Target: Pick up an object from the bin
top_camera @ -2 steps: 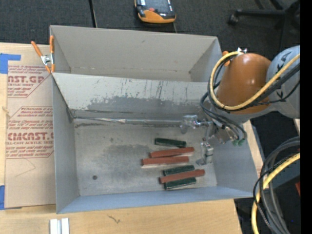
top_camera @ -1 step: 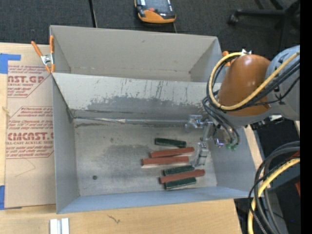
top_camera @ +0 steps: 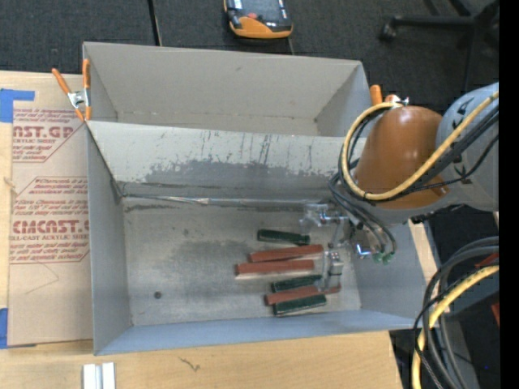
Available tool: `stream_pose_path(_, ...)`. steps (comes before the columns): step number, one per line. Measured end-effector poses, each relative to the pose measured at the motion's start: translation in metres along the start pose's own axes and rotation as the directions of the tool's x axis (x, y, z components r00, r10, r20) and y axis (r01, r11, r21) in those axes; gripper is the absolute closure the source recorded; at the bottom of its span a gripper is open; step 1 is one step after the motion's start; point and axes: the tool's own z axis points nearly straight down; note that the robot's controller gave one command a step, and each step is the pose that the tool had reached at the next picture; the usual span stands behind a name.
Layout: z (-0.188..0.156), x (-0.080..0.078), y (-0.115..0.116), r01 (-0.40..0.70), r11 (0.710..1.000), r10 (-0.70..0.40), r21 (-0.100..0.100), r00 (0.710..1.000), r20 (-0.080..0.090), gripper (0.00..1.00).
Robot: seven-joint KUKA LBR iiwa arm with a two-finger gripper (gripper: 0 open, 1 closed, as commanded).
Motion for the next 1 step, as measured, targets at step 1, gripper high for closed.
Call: stream_pose_path(1, 0.0023, -0.0146, -0.0086, 0.117, 0.993, -0.117, 0.000, 0.993, 0.000, 0.00)
